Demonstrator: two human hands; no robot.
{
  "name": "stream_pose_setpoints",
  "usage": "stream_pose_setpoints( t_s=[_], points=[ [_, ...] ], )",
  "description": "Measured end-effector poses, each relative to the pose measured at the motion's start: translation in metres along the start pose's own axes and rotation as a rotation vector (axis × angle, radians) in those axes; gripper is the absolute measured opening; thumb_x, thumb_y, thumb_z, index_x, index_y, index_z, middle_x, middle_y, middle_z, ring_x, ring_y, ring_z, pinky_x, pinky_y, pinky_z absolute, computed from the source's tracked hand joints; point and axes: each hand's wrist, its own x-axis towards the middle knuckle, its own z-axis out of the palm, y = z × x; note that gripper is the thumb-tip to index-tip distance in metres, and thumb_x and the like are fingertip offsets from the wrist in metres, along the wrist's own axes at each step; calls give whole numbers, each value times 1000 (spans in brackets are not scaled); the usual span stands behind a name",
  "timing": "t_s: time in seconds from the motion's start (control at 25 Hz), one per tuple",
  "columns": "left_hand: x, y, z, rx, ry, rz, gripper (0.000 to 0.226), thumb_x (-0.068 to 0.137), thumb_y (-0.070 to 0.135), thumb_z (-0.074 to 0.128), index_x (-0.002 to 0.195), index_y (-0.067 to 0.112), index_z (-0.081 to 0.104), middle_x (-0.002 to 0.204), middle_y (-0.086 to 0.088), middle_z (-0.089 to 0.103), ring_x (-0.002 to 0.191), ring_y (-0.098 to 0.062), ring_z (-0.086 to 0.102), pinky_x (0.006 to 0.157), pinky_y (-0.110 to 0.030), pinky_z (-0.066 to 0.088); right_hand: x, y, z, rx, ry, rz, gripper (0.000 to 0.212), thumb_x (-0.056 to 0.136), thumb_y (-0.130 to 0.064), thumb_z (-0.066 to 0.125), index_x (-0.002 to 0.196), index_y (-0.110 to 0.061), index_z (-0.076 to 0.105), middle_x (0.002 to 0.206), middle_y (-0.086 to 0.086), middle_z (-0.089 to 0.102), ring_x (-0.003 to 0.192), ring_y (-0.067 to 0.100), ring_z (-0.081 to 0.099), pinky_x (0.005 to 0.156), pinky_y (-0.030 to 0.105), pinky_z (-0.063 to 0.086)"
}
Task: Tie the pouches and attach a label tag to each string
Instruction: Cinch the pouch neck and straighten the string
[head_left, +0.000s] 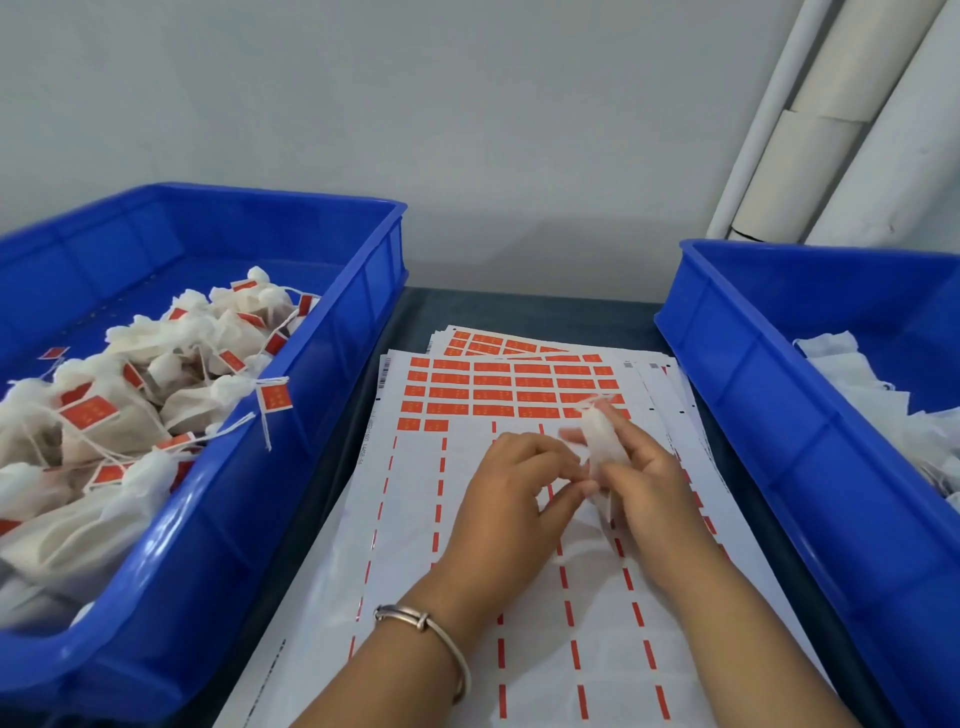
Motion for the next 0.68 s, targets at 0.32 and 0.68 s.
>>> stream_pose_setpoints(
  t_s=[0.32, 0.68],
  points=[
    [7, 4, -8, -187, 139, -262, 31, 91, 27, 57, 88, 56, 46, 92, 39, 44, 87, 17, 49, 62, 2, 39, -3, -2, 6, -139, -13, 20, 13, 92, -38, 55, 86, -35, 67, 80, -23, 65, 88, 11, 58, 65, 18, 43],
    [3, 2, -10, -338, -73, -211, 51, 89, 16, 55, 102, 63, 43, 93, 46, 49, 93, 18, 48, 63, 1, 42, -7, -8, 5, -84, -135, 91, 16, 93, -32, 52, 87, -26, 66, 86, -9, 67, 92, 16, 58, 71, 23, 45]
  ],
)
